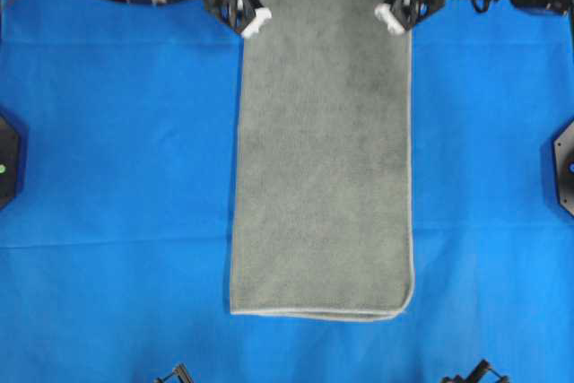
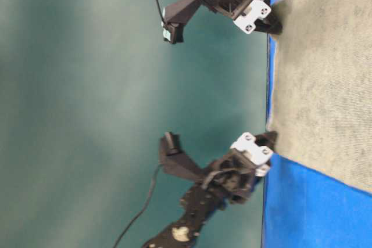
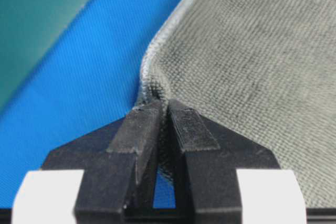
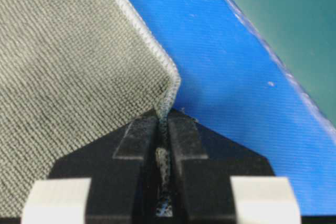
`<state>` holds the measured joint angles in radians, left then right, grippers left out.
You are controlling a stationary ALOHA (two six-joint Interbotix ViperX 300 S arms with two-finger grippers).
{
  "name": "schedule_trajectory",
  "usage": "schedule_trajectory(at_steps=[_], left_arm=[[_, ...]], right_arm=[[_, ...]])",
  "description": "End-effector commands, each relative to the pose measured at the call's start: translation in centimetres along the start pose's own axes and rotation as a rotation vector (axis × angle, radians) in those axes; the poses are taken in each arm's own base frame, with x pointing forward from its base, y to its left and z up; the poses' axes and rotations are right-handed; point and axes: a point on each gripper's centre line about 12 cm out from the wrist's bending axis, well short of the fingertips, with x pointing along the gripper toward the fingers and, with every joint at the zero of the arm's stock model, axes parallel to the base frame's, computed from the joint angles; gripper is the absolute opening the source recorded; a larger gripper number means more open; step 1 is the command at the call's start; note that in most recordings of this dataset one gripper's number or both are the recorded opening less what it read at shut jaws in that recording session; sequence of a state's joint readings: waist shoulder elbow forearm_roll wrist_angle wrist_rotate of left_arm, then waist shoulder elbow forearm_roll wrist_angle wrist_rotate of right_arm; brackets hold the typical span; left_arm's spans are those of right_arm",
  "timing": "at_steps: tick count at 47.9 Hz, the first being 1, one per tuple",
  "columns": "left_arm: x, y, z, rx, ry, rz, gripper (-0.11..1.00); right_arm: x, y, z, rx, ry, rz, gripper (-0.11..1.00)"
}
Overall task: Fold a large towel.
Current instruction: 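Lift the top edge and fold it down onto the bottom half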
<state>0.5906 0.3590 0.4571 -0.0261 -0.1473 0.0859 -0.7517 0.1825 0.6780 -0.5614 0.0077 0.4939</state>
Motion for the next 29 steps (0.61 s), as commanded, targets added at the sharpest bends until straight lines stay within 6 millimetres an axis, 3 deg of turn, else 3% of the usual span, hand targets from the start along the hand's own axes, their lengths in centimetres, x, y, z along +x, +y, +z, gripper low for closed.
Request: schedule_trajectory(at_steps=[1,9,15,21,29], left_arm=[[-2.0,1.4,3.9,0.017,-0.09,0.026,0.03],[-3.8,3.3,6.9,0.068,-0.144,0.066,0.03],[-5.1,3.8,8.2,0.066,-0.164,0.076,0.03],[-7.0,2.1,8.9,0.085,-0.171,0.045,0.03],[-11.2,-1.9,8.8,0.151,-0.201,-0.027,0.03]], right_arm=[[-1.8,-1.2,2.1,0.017,-0.07,-0.026,0.02],[-4.1,-3.4,3.5,0.052,-0.123,-0.076,0.02],[-5.7,-3.7,4.4,0.055,-0.158,-0.093,0.02],[-8.5,-2.7,5.3,0.033,-0.2,-0.095,0.02],[-13.2,0.8,5.3,-0.032,-0.243,-0.057,0.02]])
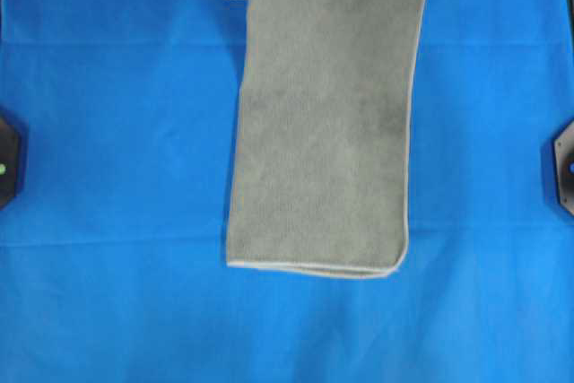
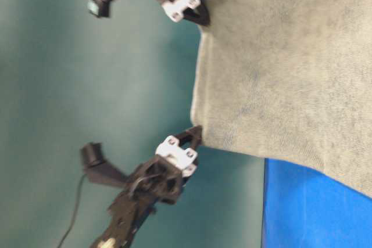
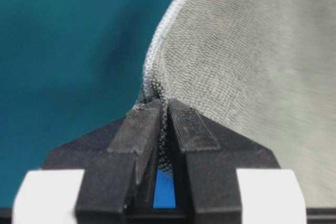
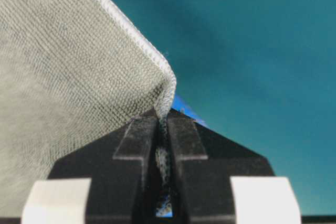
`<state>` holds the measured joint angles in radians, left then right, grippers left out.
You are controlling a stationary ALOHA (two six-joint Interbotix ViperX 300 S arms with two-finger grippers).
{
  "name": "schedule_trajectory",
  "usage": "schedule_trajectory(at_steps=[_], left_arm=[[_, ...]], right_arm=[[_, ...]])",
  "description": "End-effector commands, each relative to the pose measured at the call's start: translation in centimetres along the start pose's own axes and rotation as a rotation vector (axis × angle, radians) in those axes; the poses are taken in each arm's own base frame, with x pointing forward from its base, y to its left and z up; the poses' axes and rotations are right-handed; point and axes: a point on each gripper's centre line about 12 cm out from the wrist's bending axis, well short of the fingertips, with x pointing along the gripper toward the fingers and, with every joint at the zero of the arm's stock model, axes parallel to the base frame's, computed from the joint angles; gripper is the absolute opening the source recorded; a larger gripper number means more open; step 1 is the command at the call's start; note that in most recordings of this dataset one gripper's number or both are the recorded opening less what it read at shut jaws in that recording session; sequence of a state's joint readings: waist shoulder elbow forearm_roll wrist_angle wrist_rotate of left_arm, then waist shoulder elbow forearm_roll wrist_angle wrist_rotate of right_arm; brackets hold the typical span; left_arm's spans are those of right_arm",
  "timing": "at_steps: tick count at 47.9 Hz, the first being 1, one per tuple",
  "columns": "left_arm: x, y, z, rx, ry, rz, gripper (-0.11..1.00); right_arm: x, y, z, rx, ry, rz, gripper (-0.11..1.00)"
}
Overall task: Fold a large towel.
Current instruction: 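Lift the top edge and fold it down onto the bottom half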
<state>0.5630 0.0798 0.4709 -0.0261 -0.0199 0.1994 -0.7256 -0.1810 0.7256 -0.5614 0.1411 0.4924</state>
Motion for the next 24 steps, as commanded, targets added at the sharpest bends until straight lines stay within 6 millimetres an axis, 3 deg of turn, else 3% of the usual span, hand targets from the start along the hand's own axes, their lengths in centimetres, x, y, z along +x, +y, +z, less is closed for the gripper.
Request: schedule_trajectory(at_steps=[1,16,24], left_arm=[[-3.2,-1.4,1.8,0.027,-0.068,-0.023,0.03],[-10.0,-8.8,-2.5,0.084,-0.047,-0.204,0.03],[-12.9,-14.0,-4.9,0.133,-0.029,-0.356,0.03]], right_arm=[[-3.2,1.4,1.0,-0.031,-0.049,0.018,0.02],[-10.7,7.8,-3.2,-0.154,-0.036,0.187,0.02],[-13.1,11.7,-5.5,-0.208,0.012,0.328,0.02]])
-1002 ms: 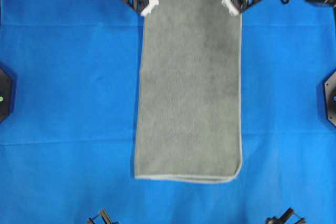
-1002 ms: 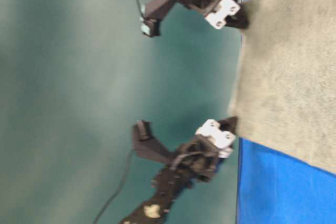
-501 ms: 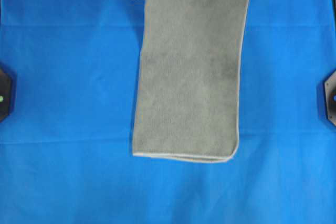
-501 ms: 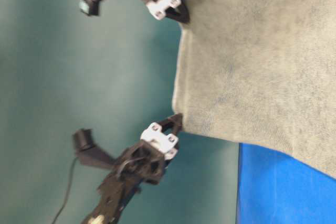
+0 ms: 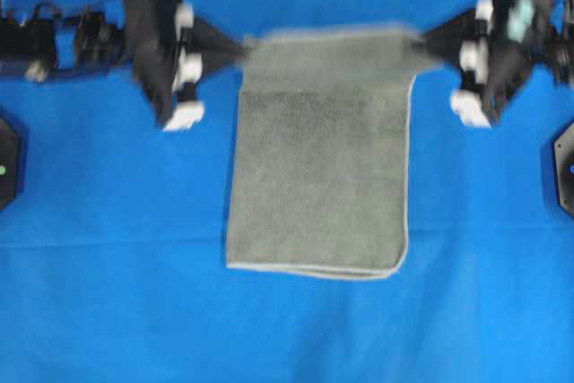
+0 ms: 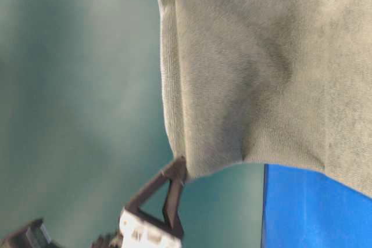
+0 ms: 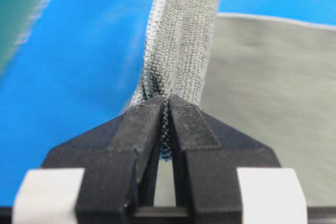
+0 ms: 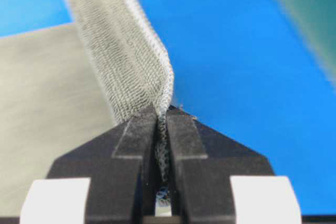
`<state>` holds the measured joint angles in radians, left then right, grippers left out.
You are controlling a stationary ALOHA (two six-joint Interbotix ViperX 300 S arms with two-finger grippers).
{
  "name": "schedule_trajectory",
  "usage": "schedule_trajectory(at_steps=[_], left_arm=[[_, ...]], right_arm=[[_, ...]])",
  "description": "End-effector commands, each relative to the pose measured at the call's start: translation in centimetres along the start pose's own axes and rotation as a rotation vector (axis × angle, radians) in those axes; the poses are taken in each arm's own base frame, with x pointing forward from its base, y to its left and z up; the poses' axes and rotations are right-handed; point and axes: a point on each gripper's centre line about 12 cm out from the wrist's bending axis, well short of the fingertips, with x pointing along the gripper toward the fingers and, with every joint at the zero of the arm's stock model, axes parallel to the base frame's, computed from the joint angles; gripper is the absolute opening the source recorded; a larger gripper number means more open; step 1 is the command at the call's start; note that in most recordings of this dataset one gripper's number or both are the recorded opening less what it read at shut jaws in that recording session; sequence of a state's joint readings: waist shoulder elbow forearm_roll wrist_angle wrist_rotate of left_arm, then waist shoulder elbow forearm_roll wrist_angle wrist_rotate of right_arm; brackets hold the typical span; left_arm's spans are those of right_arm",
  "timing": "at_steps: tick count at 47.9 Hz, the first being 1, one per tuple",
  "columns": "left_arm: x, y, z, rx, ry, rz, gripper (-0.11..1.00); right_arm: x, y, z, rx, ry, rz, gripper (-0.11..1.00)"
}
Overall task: Fold a large towel.
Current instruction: 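Lift the top edge and fold it down onto the bottom half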
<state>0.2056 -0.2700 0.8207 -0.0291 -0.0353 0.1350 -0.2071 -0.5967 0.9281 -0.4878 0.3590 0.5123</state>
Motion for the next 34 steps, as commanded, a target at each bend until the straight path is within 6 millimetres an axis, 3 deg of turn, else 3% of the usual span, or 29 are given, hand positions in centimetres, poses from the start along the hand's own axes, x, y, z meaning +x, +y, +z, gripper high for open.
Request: schedule_trajectory(at_steps=[1,6,13,24,34], left_arm=[[-1.0,-2.8,-1.6,0.02,0.03,-0.073,0.03],[-0.8,-6.3,-2.8,0.037,0.046,-0.166,0.03],[0.5,-9.6,-4.8,0.025,0.081,-0.24,0.03],[2.2,-13.2,-7.4,-0.004,0.17,-0.306,0.03],[3.0,-15.4,-7.5,-0.006,0.181,-0.345,0.03]], right_arm=[[-0.4,1.3,-1.6,0.0,0.075,0.029,0.02],[0.4,3.5,-3.2,0.0,0.145,0.094,0.02],[2.6,6.0,-5.6,0.02,0.246,0.151,0.02],[5.3,9.8,-8.3,0.027,0.324,0.237,0.02],[5.6,11.7,-8.8,0.033,0.338,0.276,0.02]])
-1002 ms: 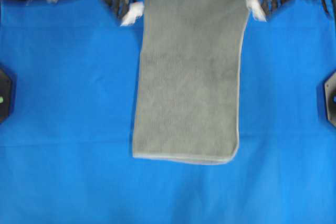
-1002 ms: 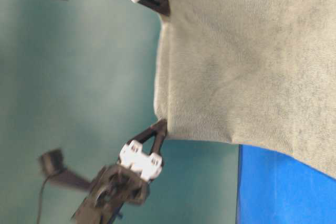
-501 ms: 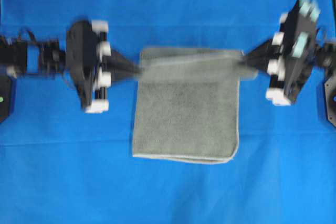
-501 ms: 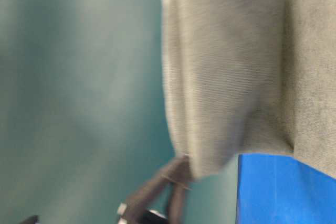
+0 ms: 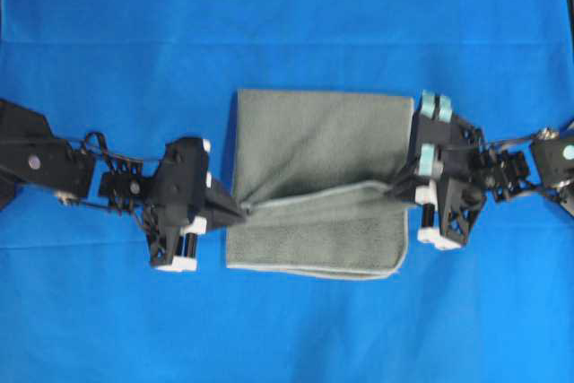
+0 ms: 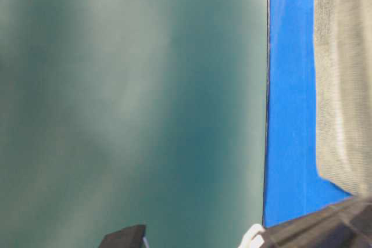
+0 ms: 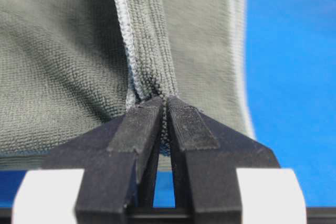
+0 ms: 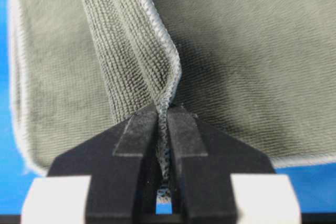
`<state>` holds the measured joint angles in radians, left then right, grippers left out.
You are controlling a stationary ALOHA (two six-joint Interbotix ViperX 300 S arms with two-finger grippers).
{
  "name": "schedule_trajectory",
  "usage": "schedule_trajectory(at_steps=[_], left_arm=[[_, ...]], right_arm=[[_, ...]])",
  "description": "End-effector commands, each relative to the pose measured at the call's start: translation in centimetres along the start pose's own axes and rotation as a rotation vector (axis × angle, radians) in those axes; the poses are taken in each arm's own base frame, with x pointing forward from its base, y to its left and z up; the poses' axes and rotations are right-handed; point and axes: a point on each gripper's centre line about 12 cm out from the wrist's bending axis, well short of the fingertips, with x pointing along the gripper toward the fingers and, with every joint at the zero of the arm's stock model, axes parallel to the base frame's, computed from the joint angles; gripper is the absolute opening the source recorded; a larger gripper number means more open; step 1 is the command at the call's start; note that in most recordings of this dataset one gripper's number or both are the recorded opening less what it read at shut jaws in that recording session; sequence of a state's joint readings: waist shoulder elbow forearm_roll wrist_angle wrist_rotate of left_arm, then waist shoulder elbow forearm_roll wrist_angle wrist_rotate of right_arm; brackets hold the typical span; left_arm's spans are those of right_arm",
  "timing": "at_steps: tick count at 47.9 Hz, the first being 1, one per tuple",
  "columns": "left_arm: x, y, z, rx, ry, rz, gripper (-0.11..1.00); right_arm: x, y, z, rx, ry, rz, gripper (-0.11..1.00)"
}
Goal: Fold a large towel.
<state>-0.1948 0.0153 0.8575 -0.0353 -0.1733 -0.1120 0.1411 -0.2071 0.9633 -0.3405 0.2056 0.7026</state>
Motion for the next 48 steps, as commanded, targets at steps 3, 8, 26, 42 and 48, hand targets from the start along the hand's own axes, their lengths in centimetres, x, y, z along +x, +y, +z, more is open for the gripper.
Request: schedule_trajectory(at_steps=[3,8,26,42,48], left_arm=[[0.0,-1.1,0.4,0.017,-0.009,-0.024,0.03],[0.2,-1.1,0.7,0.011,-0.012,-0.024,0.03],[-0.1,-1.4,0.9,0.006,0.0,-0.029,0.37],[-4.6,-4.1,4.3,0.038,-0.04,-0.091,0.69],[-7.3,-4.2,5.9,0.05,-0.087,-0.101,0.64]], right_arm=[[0.0,0.1,-0.3,0.018,0.008,0.001,0.02],[0.1,0.2,-0.1,0.023,0.006,0.003,0.02],[0.4,2.8,1.0,-0.026,-0.012,0.053,0.57],[-4.1,8.3,4.0,-0.124,-0.073,0.126,0.6],[-7.2,9.2,5.4,-0.155,-0.114,0.127,0.6]])
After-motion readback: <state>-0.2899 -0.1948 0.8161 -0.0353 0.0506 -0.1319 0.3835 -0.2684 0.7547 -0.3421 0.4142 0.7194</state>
